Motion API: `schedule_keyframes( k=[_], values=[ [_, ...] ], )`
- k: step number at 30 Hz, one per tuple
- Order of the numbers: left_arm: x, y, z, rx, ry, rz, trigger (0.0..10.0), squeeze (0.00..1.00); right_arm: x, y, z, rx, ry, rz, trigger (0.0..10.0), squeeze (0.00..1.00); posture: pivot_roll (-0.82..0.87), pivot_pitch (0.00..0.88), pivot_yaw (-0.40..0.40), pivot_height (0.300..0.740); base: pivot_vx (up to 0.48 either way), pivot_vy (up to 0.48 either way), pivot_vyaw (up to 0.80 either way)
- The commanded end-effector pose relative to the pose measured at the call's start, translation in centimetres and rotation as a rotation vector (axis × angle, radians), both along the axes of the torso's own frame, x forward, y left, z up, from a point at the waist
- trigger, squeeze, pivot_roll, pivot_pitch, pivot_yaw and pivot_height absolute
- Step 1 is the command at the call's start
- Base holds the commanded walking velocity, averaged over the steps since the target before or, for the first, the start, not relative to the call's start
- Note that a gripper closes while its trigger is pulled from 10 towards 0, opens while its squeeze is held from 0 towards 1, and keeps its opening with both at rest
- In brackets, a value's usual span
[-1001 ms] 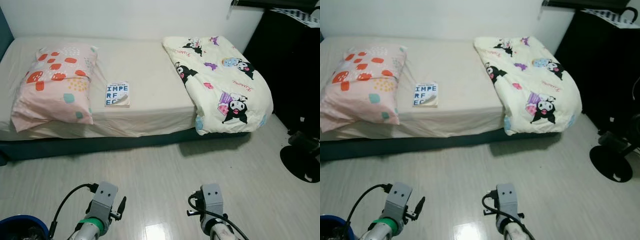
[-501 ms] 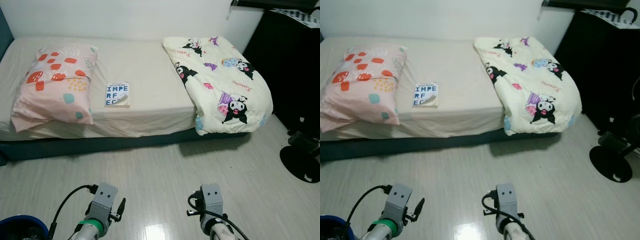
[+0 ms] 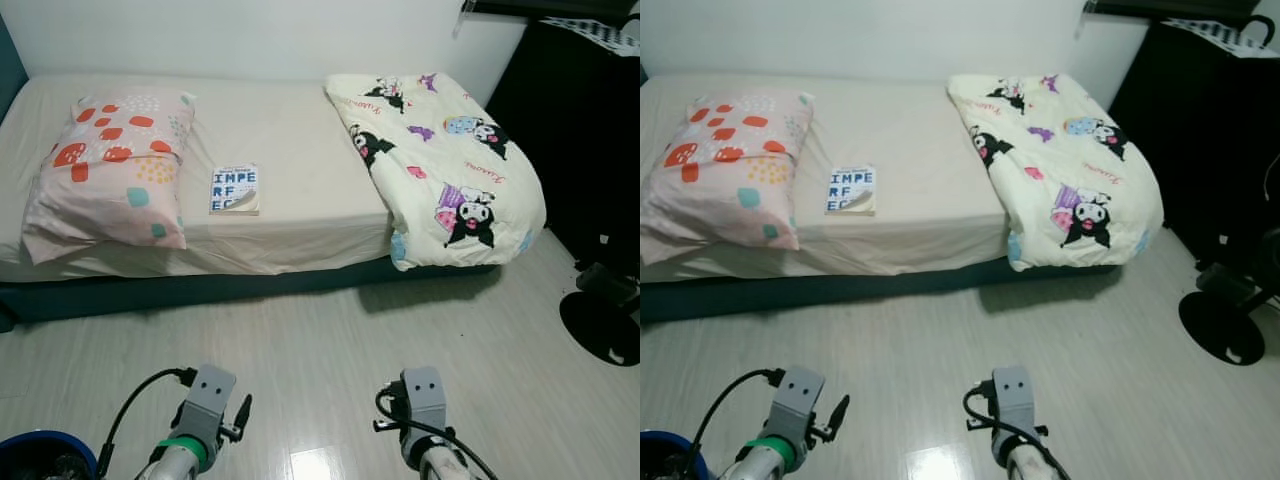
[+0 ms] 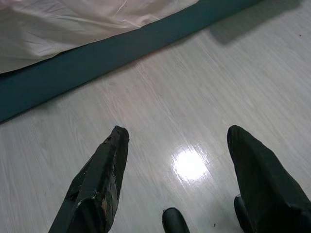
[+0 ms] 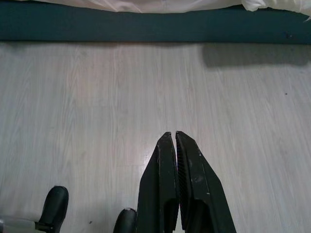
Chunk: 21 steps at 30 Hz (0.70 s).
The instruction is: Clean up the room
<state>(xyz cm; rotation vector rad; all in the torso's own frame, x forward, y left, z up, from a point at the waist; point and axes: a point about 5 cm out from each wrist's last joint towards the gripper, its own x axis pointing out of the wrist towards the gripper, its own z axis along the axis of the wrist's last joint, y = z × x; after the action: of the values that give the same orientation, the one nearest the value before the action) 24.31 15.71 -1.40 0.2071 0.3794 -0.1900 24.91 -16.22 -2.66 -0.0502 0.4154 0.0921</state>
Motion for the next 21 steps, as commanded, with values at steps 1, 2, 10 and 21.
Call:
schedule_keyframes(
  k=[1, 2, 10, 21],
  values=[
    [-0.49, -0.17, -0.56, 0.009, 0.023, -0.012, 10.0, 0.00, -0.58, -0.49, -0.50, -0.007, 0.024, -0.017, 10.0, 0.00, 0.00, 0.052, -0.029, 0.709, 0.000, 0.000, 0.00],
    [-0.49, -0.17, -0.56, 0.009, 0.023, -0.012, 10.0, 0.00, -0.58, -0.49, -0.50, -0.007, 0.024, -0.017, 10.0, 0.00, 0.00, 0.052, -0.029, 0.709, 0.000, 0.000, 0.00],
    [-0.53, -0.21, -0.63, 0.009, 0.025, -0.008, 10.0, 0.00, -0.62, -0.56, -0.53, -0.010, 0.026, -0.016, 10.0, 0.00, 0.00, 0.055, -0.033, 0.709, 0.000, 0.000, 0.00],
    [-0.55, -0.22, -0.68, 0.012, 0.027, -0.010, 10.0, 0.00, -0.71, -0.59, -0.62, -0.011, 0.030, -0.018, 10.0, 0.00, 0.00, 0.058, -0.032, 0.709, 0.000, 0.000, 0.00]
  ],
)
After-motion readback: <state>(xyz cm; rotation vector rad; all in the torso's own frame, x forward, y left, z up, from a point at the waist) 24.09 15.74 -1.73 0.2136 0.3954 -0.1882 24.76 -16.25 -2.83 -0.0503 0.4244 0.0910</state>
